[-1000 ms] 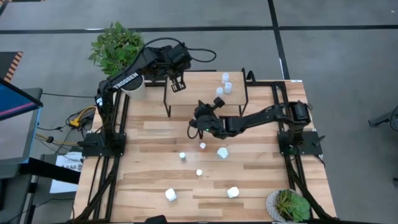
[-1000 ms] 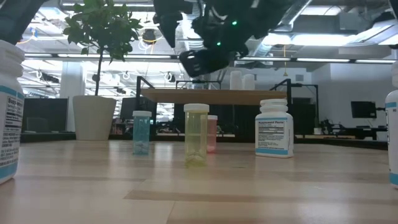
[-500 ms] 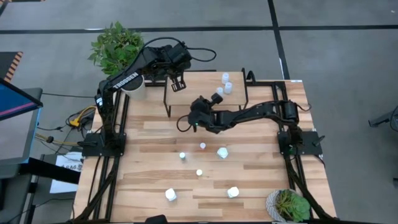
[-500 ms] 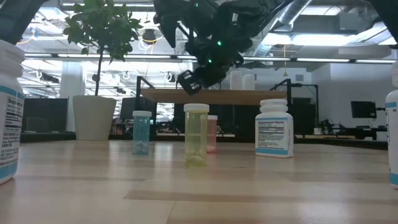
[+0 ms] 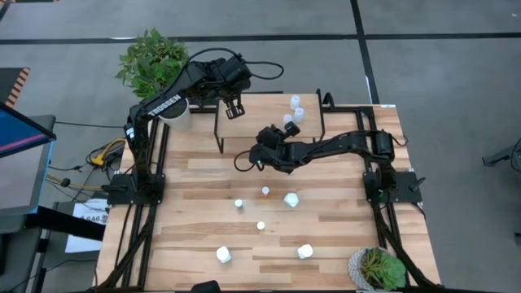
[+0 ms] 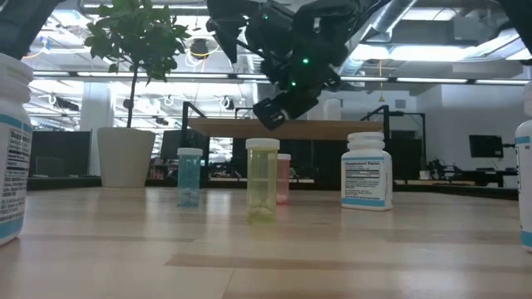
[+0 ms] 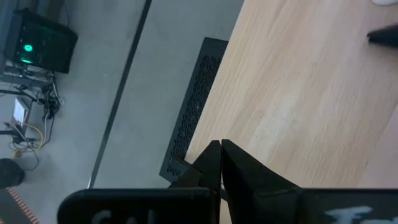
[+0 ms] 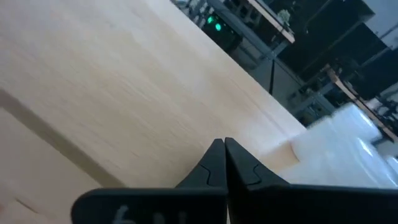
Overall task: Pick and place medicine bottles onto shelf by color
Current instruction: Put the white pill bottle aligned with the other white pill bottle on the shelf
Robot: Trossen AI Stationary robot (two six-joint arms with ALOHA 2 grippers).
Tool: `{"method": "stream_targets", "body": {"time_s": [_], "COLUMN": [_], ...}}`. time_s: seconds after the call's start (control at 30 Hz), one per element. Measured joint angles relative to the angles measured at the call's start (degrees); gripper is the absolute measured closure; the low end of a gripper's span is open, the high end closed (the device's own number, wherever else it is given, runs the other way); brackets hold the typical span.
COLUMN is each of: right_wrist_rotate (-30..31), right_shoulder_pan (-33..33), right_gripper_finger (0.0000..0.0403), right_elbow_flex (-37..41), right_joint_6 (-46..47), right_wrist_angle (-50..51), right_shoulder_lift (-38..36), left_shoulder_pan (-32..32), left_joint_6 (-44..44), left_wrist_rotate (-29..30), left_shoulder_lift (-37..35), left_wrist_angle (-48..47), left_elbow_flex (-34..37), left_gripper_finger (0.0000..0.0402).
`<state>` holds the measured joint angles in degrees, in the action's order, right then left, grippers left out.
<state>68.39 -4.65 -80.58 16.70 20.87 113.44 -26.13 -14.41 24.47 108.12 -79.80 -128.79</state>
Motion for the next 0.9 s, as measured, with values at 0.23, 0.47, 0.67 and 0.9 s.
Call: {"method": "stream_targets", "body": {"time_s": [0.23, 0.47, 0.67, 0.9], "right_wrist_rotate": [0.61, 0.58, 0.83, 0.91], "right_shoulder_pan": [-0.01, 0.0, 0.0, 0.0], "right_gripper_finger": [0.0396, 0.0395, 0.0395, 0.0395], "right_elbow_flex": [-0.07, -0.04, -0.04, -0.04], "right_joint_6": [7.17, 8.54, 13.44, 16.95], "right_wrist_angle": [9.62, 15.2, 20.66, 25.37], "right_shoulder_lift": [-1.03, -1.55, -1.57, -1.57], "left_shoulder_pan": [0.0, 0.0, 0.0, 0.0], "left_joint_6": [0.0, 0.5, 0.53, 0.57], "left_wrist_rotate": [0.0, -0.09, -0.16, -0.17], "left_shoulder_lift": [0.0, 0.0, 0.0, 0.0], "left_wrist_angle": [0.02, -0.01, -0.01, -0.01], "left_elbow_flex": [0.0, 0.02, 0.02, 0.02], "left_gripper_finger": [0.0401, 0.0401, 0.0401, 0.0401]}}
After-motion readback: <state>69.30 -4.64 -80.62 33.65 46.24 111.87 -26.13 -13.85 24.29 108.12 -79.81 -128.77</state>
